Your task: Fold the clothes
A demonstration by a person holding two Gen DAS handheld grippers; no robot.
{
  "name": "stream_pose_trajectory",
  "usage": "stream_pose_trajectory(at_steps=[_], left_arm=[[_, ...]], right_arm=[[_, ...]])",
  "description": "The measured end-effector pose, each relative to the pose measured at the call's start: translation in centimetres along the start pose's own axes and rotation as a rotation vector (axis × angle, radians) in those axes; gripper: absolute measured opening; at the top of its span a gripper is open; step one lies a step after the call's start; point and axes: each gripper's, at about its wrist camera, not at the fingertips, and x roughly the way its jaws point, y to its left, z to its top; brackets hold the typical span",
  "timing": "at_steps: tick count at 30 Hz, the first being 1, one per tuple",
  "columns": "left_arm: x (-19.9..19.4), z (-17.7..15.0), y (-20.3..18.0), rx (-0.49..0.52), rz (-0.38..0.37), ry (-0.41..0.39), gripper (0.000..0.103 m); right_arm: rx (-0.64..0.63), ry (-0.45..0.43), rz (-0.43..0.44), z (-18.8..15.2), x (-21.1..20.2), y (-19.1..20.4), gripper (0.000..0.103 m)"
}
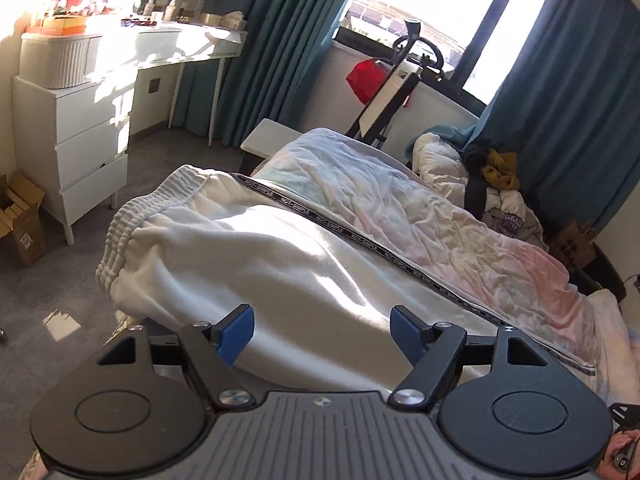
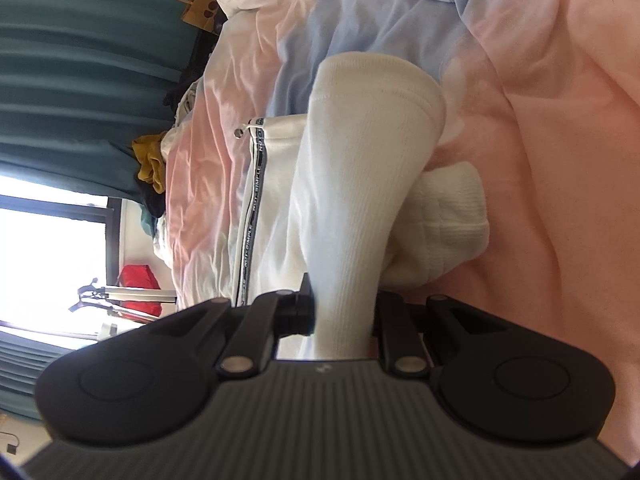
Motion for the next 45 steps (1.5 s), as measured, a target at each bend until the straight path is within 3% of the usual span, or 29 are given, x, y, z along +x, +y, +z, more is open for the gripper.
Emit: stream_pose_trajectory(at_steps=[7, 12, 18, 25, 27, 34, 36, 39, 41, 45], left_arm=[[7.4, -1.9, -9.5, 0.115, -0.053, 0.078, 0.077], [13.1, -4.7, -14.5, 0.214, -0.062, 0.106, 0.077], [16.7, -6.9, -15.3, 0.248, -0.016, 0.107, 0.076], [17.9, -7.4, -15.5, 0.279, 0.002, 0.116, 0.076], [18.1, -7.6, -15.7, 0.291, 0.002, 0.121, 0.076], [18.6, -7.8, -16.2, 0.325, -0.007, 0.136, 0.077], [18.6, -7.8, -16.2, 0.327, -0.009, 0.138, 0.078], [18.7, -7.9, -16.2, 0.329, -0.012, 0.143, 0.079], [19.0, -8.0, -16.3, 0.341, -0.009, 0.147, 0.079], [19.2, -8.0, -16.5, 0.354, -0.01, 0.15, 0.079]], right_arm=[[0.038, 0.01, 0.031, 0.3, 0.4, -0.6, 0.018], [0.194, 0.02, 0.099, 0.7, 1.1, -2.6, 0.023], [0.203, 0.005, 0.138, 1.6, 3.0, -2.7, 0.033], [0.17, -0.019, 0.193, 2.7, 5.0, -2.0, 0.057], [0.131, -0.021, 0.183, 2.8, 5.3, -1.6, 0.059], [0.033, -0.048, 0.144, 2.9, 5.8, 0.1, 0.058], [-0.047, -0.069, 0.138, 2.7, 5.5, 1.4, 0.054], [-0.186, -0.105, 0.133, 2.4, 4.9, 3.3, 0.043], [-0.233, -0.124, 0.128, 2.2, 4.5, 4.0, 0.027], [-0.319, -0.158, 0.129, 1.7, 3.4, 5.5, 0.019]])
